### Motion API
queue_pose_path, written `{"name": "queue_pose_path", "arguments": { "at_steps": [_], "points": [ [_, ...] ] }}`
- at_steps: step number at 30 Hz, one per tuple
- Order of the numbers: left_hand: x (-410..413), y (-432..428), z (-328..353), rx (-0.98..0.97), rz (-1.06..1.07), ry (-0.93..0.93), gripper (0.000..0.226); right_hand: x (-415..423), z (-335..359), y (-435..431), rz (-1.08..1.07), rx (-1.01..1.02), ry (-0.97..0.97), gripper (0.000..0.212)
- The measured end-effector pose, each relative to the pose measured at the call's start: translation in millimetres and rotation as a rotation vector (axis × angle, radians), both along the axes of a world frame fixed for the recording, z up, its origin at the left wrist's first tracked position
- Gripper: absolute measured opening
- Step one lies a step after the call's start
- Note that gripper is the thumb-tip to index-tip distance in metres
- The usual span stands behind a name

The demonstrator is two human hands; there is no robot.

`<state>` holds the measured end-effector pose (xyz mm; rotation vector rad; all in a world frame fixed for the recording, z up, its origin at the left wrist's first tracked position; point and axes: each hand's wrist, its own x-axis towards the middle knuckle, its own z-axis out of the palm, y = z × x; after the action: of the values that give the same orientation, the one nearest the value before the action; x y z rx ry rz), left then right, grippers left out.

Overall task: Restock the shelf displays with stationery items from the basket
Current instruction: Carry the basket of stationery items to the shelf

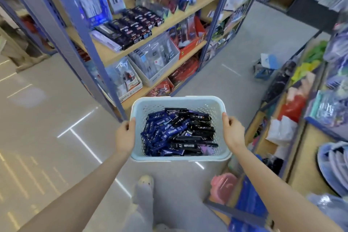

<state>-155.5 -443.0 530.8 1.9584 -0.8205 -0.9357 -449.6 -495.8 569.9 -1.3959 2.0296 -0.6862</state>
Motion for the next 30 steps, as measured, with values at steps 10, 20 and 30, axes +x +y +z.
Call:
{"name": "queue_pose_path", "arguments": {
  "at_steps": [10, 20, 30],
  "points": [
    [-23, -153, 12, 0.030, -0.260, 0.037, 0.046, -36, 11, -70, -0.302, 0.008, 0.013, 0.045],
    [-106, -292, 15, 0.018, -0.497, -0.014, 0.039, -100, 19, -144, -0.472, -0.013, -0.007, 0.047],
    [-197, -431, 13, -0.022, -0.552, -0.100, 0.045, -189, 13, -269, -0.547, -0.012, 0.008, 0.045]
  ]
}}
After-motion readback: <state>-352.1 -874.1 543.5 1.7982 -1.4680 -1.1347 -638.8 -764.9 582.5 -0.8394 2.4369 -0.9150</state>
